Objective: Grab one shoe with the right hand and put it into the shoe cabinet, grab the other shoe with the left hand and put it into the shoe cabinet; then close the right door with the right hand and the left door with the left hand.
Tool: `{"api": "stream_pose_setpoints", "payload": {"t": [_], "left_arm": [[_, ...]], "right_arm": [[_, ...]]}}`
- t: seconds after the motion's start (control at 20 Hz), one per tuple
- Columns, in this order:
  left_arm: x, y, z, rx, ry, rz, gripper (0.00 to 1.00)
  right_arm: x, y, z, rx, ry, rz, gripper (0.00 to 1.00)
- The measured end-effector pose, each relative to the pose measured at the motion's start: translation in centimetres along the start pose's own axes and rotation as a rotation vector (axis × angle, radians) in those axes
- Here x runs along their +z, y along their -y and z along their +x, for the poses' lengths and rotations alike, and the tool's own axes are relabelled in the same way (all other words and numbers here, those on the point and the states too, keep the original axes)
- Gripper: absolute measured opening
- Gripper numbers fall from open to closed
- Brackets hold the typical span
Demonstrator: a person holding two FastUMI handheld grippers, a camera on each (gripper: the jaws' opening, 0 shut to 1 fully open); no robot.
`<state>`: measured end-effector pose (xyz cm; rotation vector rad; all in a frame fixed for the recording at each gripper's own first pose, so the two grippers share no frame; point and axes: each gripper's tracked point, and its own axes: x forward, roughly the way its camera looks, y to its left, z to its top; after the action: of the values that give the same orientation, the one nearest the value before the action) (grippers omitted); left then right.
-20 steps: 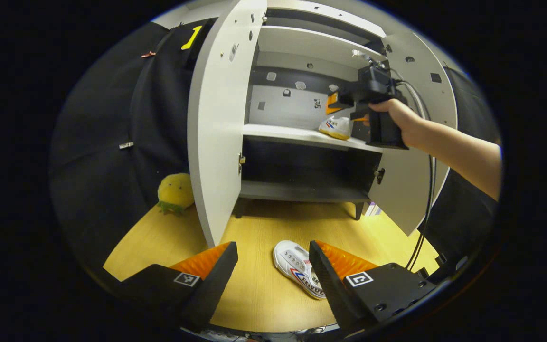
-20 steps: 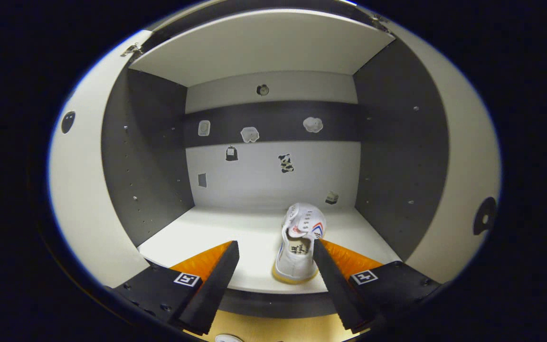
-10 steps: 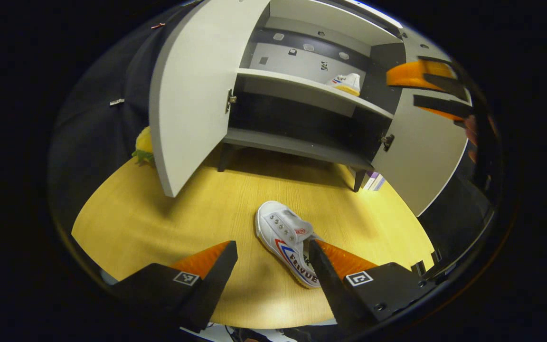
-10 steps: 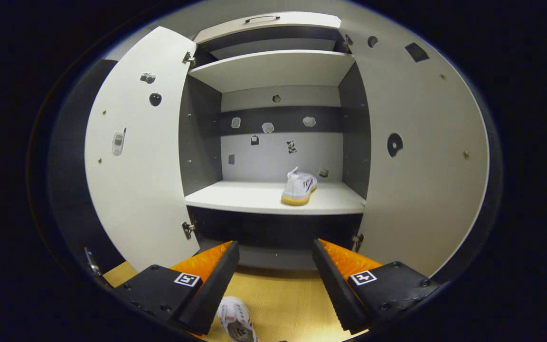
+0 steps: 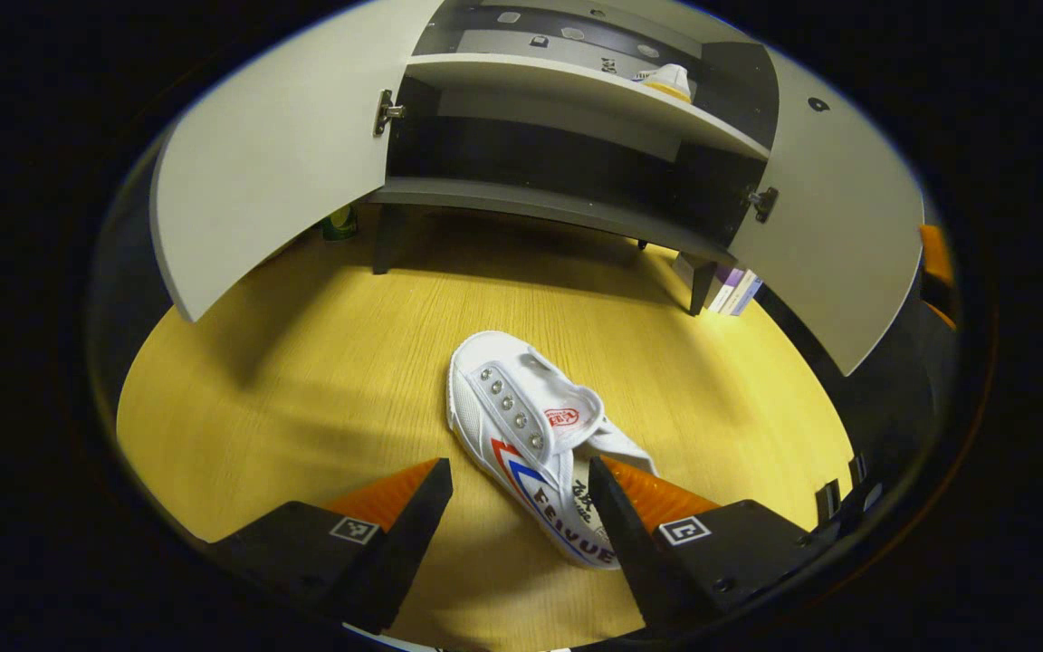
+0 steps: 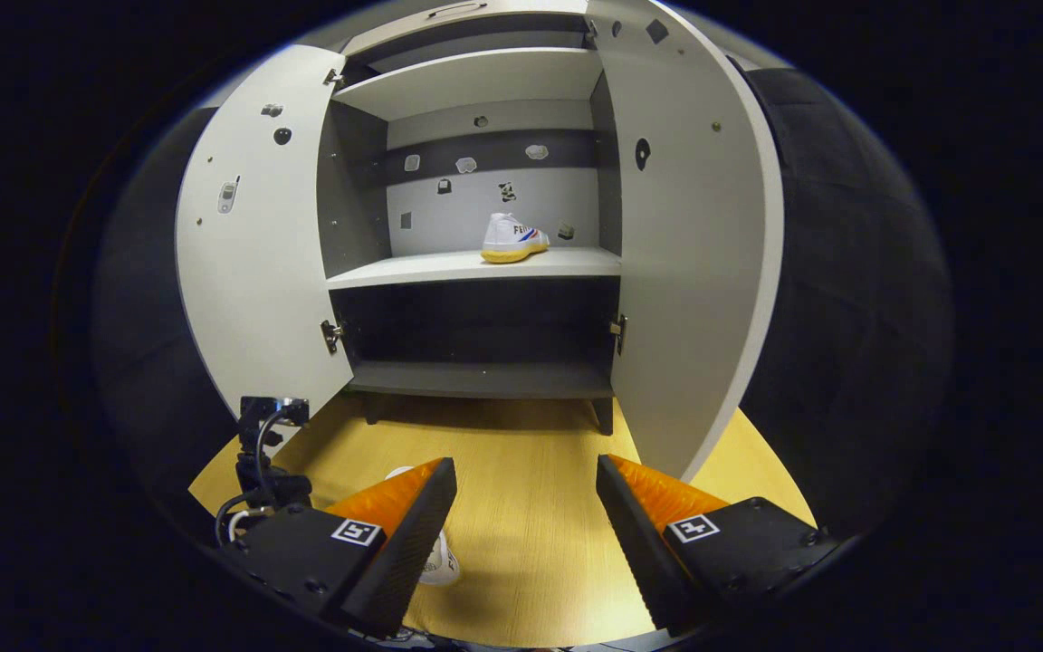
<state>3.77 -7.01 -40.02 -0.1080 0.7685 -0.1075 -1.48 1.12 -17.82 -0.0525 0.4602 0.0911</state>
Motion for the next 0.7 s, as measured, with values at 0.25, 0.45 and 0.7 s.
{"api": "stream_pose_setpoints", "payload": {"t": [0.25, 0.45, 0.7], "left_arm": [[1.0, -1.1, 3.3, 0.094, -0.005, 0.061, 0.90], [1.3, -1.0, 3.8, 0.114, 0.004, 0.104, 0.70], [1.6, -2.7, 3.5, 0.148, -0.008, 0.121, 0.36]], "right_arm": [[-2.1, 2.3, -1.5, -0.015, -0.039, -0.041, 0.99], [-2.9, 3.9, -2.8, -0.019, -0.051, -0.046, 0.99], [-2.8, 4.9, -3.3, -0.037, -0.054, -0.041, 0.99]]}}
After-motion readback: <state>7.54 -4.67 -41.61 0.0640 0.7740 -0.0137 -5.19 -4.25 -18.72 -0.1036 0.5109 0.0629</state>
